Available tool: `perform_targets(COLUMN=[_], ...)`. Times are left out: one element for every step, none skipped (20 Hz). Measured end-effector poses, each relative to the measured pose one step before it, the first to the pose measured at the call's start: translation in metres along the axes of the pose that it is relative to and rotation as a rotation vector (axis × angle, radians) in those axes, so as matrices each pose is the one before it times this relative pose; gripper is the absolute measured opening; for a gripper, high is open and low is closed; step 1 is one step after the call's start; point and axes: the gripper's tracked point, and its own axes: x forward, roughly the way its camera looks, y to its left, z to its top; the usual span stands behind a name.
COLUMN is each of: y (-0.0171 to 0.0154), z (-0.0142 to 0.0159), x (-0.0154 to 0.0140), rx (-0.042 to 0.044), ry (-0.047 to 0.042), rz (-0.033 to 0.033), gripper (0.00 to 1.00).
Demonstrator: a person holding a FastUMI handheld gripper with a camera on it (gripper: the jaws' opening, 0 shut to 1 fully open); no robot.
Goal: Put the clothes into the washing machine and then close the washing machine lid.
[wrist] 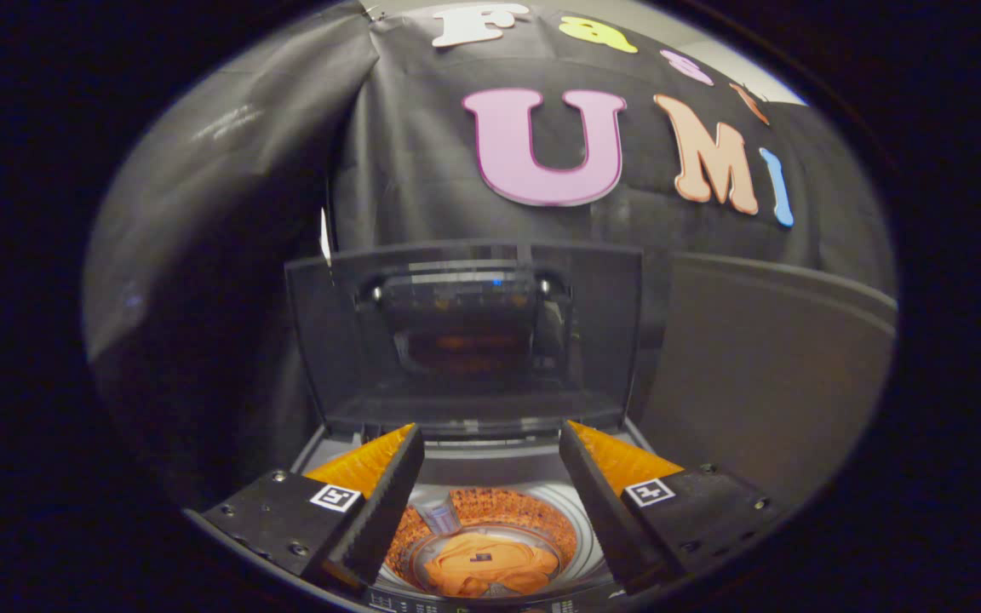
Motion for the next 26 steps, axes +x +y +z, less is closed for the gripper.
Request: perform_targets(y=[-0.00034, -0.00024, -0.00361, -0.00438, -0.00266, -0.00040, -0.00130, -0.00313, -0.00082, 0.00231, 0.00148, 0.00153, 0.00085, 0.00048, 0.00296, 0.00491, 0.00835, 0.01224, 0.00947, 0.00286, -0.00015, 0.00072, -0.00147, -0.00132, 0.00075, 0.00740], z=[0.02174, 0.01700, 0.01778, 0.01589, 0.01905, 0.01888, 0.01744, 0.01652, 0.01366, 0.00608, 0.00957, 0.01106, 0.00909, 0.00329, 0.00250, -0.00119, -0.00538, -0.00669, -0.01438, -0.01165, -0.01014, -0.00641, -0.00923, -0.01087, -0.00830, -0.00526], x=[-0.00311, -0.00238, -0.00020, 0.00231, 0.00134, 0.00295, 0.00420, 0.00723, 0.00977, 0.00953, 0.00828, 0.00728, 0.00832, 0.00702, 0.00894, 0.00864, 0.01144, 0.01640, 0.01467, 0.01159, 0.00870, 0.00851, 0.01040, 0.00709, 0.00432, 0.00157], rx=[0.00201, -0.00267, -0.00342, -0.00167, 0.01509, 0.01631, 0.01211, 0.00598, 0.00172, 0.00486, 0.01088, -0.00488, -0.01799, -0.03066, -0.02231, -0.00596, -0.00228, 0.00984, 0.00836, -0.00280, -0.00364, -0.02389, -0.02594, -0.02900, 0.00499, 0.02905], ry=[-0.02822, -0.01502, -0.01772, -0.01698, -0.02915, -0.01820, -0.01907, -0.01177, -0.00267, 0.01996, 0.00297, -0.00790, -0.02083, -0.00260, -0.01394, -0.01093, 0.00754, 0.01085, 0.04161, 0.02561, 0.02279, 0.00069, 0.00699, 0.02498, 0.02399, -0.00381], rz=[0.00605, 0.00514, -0.00699, -0.01106, -0.00065, 0.00861, 0.00063, -0.00693, -0.00231, 0.00391, 0.00699, 0.00518, -0.00866, 0.00127, 0.00683, 0.00848, 0.02309, 0.03696, 0.02820, 0.01183, -0.00185, -0.01238, -0.01457, -0.01286, -0.01259, 0.01801], gripper=[0.97, 0.97, 0.97, 0.97, 0.97, 0.98, 0.97, 0.97, 0.96, 0.96, 0.96, 0.95, 0.95, 0.95, 0.95, 0.95, 0.95, 0.95, 0.95, 0.96, 0.96, 0.97, 0.97, 0.97, 0.97, 0.97])
